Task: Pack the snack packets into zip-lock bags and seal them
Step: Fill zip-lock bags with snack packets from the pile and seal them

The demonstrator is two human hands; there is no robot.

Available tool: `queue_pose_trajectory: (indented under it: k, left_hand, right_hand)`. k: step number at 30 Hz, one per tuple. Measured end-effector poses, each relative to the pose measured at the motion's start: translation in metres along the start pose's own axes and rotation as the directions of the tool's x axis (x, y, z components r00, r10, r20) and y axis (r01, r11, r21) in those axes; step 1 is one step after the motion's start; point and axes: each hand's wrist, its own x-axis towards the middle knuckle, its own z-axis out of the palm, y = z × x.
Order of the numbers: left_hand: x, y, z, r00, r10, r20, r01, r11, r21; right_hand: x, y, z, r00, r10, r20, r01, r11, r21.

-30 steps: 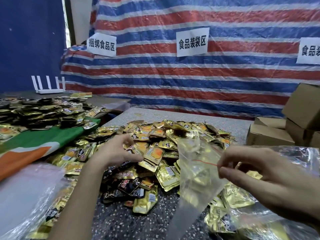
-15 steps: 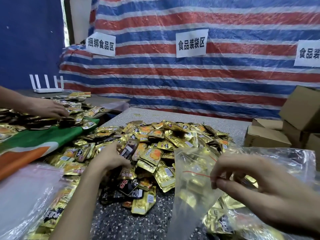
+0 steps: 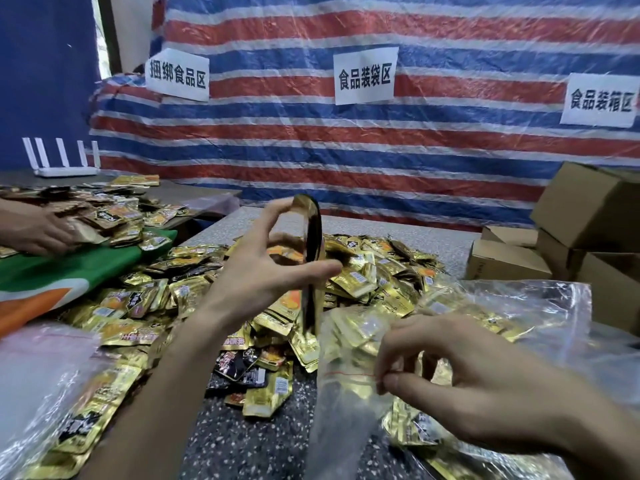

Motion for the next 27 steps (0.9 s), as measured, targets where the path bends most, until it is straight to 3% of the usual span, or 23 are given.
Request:
queue_pose_trajectory:
  k: [2,7,12,19,22,27]
  left_hand:
    - [-0.002,0.007,0.006,0.995,0.097,-0.021,-0.097,0.994,-0.041]
    - [-0.008,0.017,0.015,0.959,0.279,0.058,-0.245,0.912,-0.329]
    - [-0.008,0.014,0.016,0.955,0.251,0.155,-0.186,0.920,-0.345]
    - [-0.011,0.010,0.021,0.942,0.203,0.268,-0.139,0.961,-0.238]
    - [-0.012,0.011,0.027,0.920,0.186,0.345,-0.174,0.983,-0.065]
    - [-0.014,0.010,0.024,0.861,0.022,0.508,-0.108,0.984,0.139]
  right_hand:
    - [0.001,-0.001,0.001,1.000,-0.001,0.010,0.001,1.000,-0.003]
    - [0.001,-0.005,0.003,0.999,-0.035,0.031,0.035,0.999,0.013]
    - [-0.001,-0.003,-0.001,0.997,-0.071,-0.001,0.071,0.995,0.074]
    - [-0.002,0.004,-0.003,0.958,-0.151,-0.244,0.173,0.982,0.072]
    - [0.000,0.007,-0.002,0.910,-0.196,-0.365,0.228,0.973,0.046]
    - [0.002,0.011,-0.001,0.842,-0.209,-0.497,0.276,0.959,0.064]
